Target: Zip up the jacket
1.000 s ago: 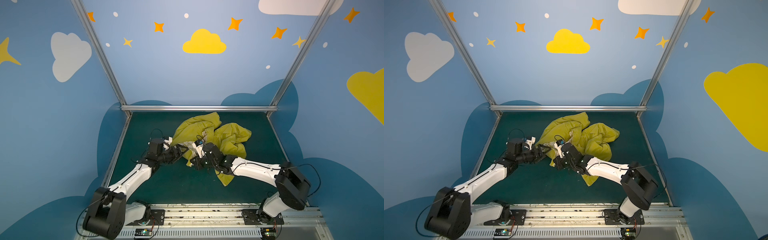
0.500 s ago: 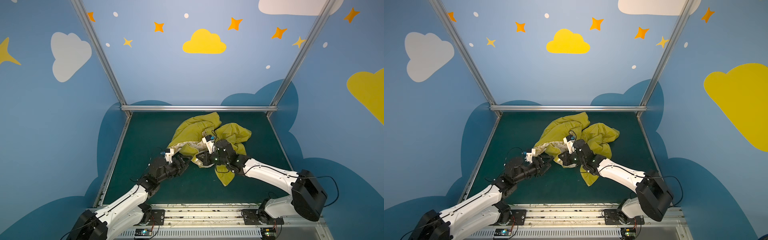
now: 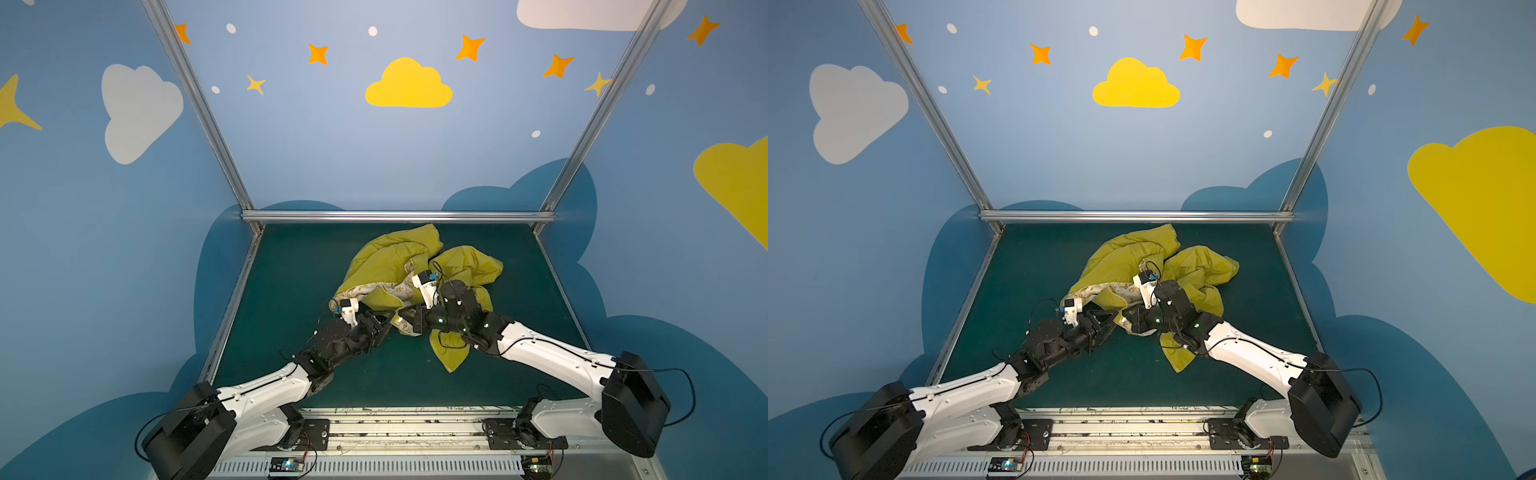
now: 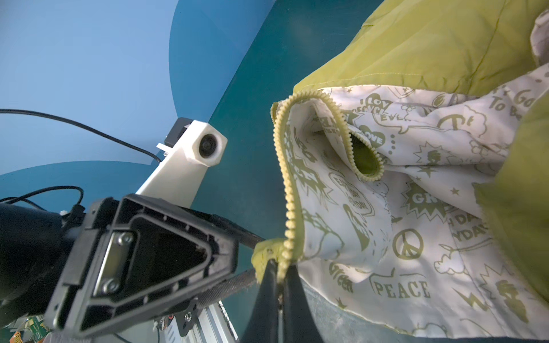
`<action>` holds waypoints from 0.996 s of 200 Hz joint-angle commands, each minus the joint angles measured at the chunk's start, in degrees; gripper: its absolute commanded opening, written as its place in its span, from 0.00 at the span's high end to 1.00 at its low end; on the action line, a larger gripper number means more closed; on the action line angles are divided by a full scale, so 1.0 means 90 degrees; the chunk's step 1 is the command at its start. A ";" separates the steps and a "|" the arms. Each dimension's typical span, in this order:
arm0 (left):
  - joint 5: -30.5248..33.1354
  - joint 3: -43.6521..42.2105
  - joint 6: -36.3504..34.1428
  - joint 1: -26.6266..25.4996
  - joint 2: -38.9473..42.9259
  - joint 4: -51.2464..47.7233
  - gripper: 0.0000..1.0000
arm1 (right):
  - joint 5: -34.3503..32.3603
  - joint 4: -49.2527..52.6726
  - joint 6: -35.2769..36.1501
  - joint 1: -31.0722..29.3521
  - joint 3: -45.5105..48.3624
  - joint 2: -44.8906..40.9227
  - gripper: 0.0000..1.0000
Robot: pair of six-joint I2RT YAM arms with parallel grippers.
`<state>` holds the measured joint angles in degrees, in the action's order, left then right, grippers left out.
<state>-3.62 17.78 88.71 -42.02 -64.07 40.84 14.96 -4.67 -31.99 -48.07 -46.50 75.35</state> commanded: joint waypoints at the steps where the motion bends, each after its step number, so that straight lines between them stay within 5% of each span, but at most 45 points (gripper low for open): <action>1: 0.0259 0.0117 0.0174 -0.0124 -0.0205 0.0343 0.47 | -0.0066 -0.0113 0.0090 0.0017 0.0144 -0.0198 1.00; 97: 0.0702 0.0150 0.0341 -0.0598 -0.0377 0.0319 0.51 | -0.0481 -0.0183 0.0309 0.0130 0.0326 -0.0115 1.00; 199: 0.0900 0.0412 0.0472 -0.0741 -0.1163 0.0805 0.49 | -0.0044 -0.0766 -0.0042 0.0235 0.0721 -0.0273 1.00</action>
<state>3.18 18.96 93.30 -48.56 -73.32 46.22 12.97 -8.34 -30.65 -45.95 -42.02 74.85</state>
